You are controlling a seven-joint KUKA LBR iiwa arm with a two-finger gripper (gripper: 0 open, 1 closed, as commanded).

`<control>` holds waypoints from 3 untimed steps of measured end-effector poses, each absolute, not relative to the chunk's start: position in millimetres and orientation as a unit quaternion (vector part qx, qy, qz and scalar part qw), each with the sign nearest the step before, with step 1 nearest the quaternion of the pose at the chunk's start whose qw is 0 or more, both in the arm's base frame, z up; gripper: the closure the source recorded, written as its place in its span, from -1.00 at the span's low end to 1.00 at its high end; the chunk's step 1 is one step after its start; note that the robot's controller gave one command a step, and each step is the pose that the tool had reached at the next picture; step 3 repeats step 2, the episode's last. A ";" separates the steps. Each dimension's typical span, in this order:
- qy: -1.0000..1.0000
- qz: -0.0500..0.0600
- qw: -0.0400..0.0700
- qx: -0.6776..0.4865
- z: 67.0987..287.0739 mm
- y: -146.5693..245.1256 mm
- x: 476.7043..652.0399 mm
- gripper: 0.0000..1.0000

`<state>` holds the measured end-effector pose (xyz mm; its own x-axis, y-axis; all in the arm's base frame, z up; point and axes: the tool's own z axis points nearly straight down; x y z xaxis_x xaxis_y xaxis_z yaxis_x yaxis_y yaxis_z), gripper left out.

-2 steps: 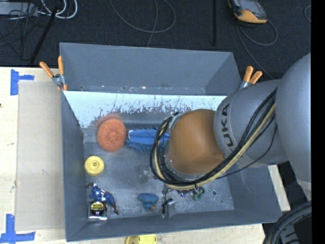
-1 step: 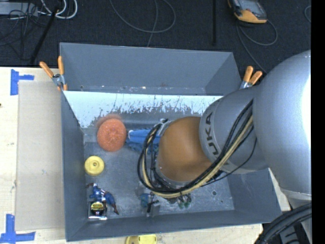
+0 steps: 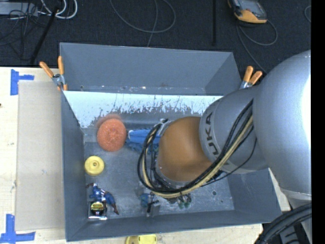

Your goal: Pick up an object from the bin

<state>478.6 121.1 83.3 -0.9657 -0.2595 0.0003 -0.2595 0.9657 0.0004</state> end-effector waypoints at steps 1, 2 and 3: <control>-0.992 0.000 0.004 0.127 131.4 116.8 477.4 1.00; -0.990 0.000 0.000 0.139 194.7 149.4 501.5 1.00; -0.990 0.000 0.000 0.139 194.7 149.4 501.5 1.00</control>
Offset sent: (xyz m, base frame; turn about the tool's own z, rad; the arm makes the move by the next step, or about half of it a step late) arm 0.0248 0.0317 0.1144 -0.0192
